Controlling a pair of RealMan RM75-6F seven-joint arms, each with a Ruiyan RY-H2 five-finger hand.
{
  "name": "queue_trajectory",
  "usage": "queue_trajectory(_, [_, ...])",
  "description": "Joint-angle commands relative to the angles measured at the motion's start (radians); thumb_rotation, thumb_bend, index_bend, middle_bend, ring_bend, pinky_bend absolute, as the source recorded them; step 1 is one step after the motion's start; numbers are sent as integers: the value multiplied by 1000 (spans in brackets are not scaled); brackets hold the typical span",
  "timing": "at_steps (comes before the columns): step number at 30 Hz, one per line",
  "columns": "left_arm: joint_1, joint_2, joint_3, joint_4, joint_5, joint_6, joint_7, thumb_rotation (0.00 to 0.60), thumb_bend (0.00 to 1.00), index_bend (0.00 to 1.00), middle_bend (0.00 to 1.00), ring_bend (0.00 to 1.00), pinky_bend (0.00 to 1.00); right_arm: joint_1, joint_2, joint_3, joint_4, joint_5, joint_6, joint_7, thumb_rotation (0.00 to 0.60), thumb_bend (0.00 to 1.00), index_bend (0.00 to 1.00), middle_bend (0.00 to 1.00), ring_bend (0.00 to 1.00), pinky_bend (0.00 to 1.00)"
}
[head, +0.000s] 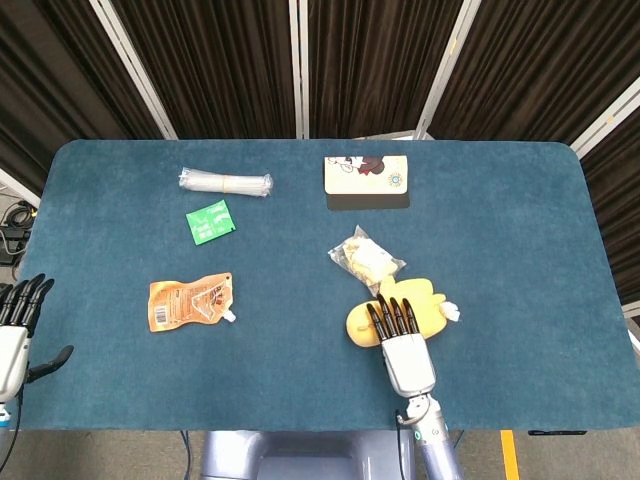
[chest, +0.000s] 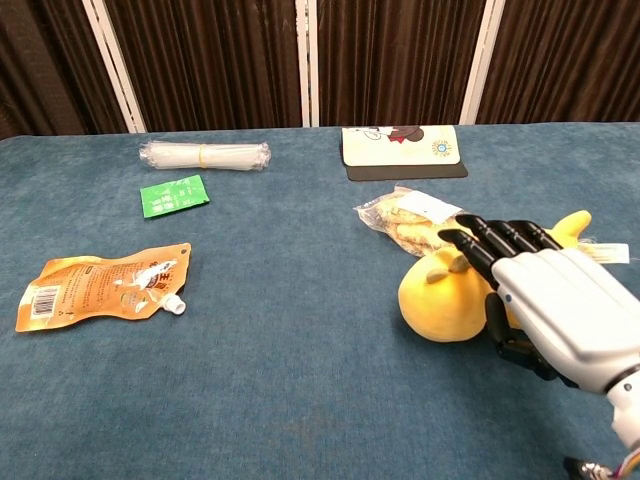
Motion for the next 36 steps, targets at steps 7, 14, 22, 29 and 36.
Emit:
queue_trajectory(7, [-1,-2,1,0,-2,-3,6,600,229,0,0,0,0,4,-9,27,46,47,-41,-14,600,1000,0,0,0,0])
queue_trajectory(14, [0,-1,1,-2,-2,-2,6,600,228,0,0,0,0,14,-30,48,112,76,-67,-11,600,1000,0,0,0,0])
queue_trajectory(22, [-1,1,-1,-1,-4,-2,0,600,228,0,0,0,0,29,-25,102,166,118,-77,5,600,1000,0,0,0,0])
queue_trajectory(29, [-1,-1,0,-2,-3,-2,5,600,229,0,0,0,0,36,14,135,134,132,-63,17,600,1000,0,0,0,0])
queue_trajectory(36, [0,-3,2,-3,2,0,14,600,228,0,0,0,0,32,23,97,98,143,-95,23,600,1000,0,0,0,0])
